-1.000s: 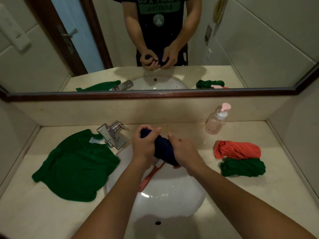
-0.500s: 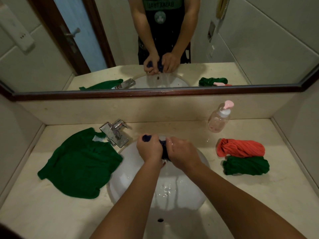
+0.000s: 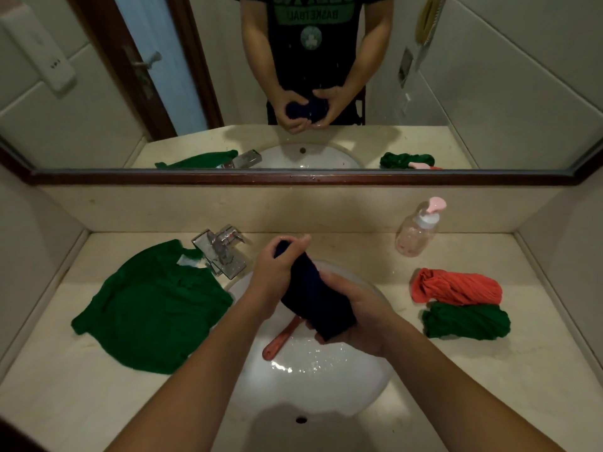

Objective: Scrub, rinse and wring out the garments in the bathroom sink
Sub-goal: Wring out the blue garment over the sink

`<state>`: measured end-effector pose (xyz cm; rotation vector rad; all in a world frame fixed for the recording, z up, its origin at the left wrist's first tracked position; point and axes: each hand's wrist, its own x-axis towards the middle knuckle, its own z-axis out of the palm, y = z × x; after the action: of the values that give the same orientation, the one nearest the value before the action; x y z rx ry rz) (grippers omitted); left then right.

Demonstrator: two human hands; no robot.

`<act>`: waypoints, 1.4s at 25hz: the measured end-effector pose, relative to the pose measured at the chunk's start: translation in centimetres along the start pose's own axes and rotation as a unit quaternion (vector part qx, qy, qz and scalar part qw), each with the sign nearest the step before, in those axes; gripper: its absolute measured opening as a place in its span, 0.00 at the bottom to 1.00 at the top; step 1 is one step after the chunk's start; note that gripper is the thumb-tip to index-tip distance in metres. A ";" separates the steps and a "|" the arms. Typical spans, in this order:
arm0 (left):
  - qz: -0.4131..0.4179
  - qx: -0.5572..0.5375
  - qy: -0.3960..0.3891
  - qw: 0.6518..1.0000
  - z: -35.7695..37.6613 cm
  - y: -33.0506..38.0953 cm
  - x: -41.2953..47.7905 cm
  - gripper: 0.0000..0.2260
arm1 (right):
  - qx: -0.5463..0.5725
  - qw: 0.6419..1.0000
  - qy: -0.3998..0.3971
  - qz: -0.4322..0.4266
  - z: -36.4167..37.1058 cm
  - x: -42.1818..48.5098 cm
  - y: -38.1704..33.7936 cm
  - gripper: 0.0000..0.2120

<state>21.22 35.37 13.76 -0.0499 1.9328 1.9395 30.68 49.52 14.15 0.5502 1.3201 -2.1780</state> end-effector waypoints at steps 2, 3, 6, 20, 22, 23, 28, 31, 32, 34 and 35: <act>-0.007 0.003 -0.026 1.000 -0.4 0.9 -0.2 0.17 | 0.044 0.999 -0.013 0.004 0.2 0.0 0.2 0.31; -0.030 -0.036 -0.074 0.996 -1.2 1.2 0.1 0.19 | 0.079 0.996 -0.035 0.007 0.2 0.0 0.3 0.31; -0.088 -0.160 -0.249 0.951 -4.3 2.1 0.8 0.34 | 0.188 0.976 -0.110 0.012 0.3 0.1 0.7 0.30; 0.047 -0.140 -0.023 0.989 0.1 -0.5 -0.5 0.12 | 0.108 0.987 0.115 0.003 2.6 1.3 0.7 0.28; 0.062 -0.099 0.046 0.992 1.0 -0.9 -0.8 0.10 | 0.012 0.977 0.210 -0.047 2.8 1.7 0.5 0.22; 0.073 -0.079 0.068 0.992 1.4 -1.0 -0.9 0.10 | -0.050 0.966 0.241 -0.076 2.8 1.7 0.4 0.21; 0.138 0.027 0.151 0.978 2.9 -0.9 -1.4 0.10 | -0.336 0.874 0.288 -0.198 2.3 1.5 0.2 0.22; 0.150 0.042 0.182 0.971 3.5 -1.1 -1.4 0.10 | -0.388 0.819 0.312 -0.287 1.8 2.1 0.7 0.23; 0.142 0.037 0.190 0.971 3.7 -1.3 -1.4 0.10 | -0.413 0.806 0.309 -0.292 1.5 2.3 0.8 0.22; 0.118 0.028 0.185 0.975 3.9 -1.8 -1.5 0.10 | -0.411 0.820 0.296 -0.266 1.0 2.5 1.2 0.21; 0.110 0.020 0.167 0.980 3.6 -2.0 -1.6 0.10 | -0.367 0.854 0.284 -0.236 0.8 2.4 1.4 0.21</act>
<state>24.20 38.40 12.45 -0.1678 2.2761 2.1458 29.60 47.76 12.14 0.6088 2.6757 -1.6417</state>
